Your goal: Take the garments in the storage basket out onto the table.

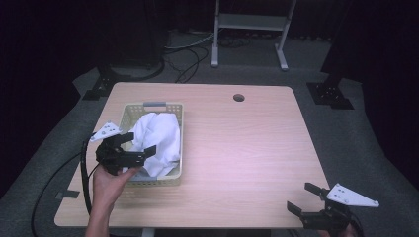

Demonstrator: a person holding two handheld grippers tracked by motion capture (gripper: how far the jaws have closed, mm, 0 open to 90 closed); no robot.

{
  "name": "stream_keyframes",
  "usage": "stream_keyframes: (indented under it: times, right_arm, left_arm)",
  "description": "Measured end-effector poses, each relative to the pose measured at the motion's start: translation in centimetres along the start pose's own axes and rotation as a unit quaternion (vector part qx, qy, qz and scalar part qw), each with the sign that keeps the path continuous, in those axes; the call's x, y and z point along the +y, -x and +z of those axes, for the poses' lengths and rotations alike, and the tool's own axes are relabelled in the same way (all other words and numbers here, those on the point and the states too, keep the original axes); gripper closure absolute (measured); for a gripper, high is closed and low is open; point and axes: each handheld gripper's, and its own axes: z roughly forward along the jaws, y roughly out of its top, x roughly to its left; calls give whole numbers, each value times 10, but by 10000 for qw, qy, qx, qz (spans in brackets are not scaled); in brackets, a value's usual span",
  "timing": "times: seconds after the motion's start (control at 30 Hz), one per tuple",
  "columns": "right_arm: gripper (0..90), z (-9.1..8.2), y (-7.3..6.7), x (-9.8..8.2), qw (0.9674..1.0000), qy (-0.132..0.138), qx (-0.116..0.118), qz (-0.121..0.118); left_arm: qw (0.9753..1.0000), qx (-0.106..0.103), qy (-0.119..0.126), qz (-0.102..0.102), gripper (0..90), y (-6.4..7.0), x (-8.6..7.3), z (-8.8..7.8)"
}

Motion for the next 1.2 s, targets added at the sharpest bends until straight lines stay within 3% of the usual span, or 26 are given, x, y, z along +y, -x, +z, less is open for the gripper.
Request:
stream_keyframes:
  times: [1.2]
  right_arm:
    - [30, 0, 1, 1, 10000, 8, -30, -2]
  left_arm:
    - [9993, -259, -226, 178, 1, -9, 20, 30]
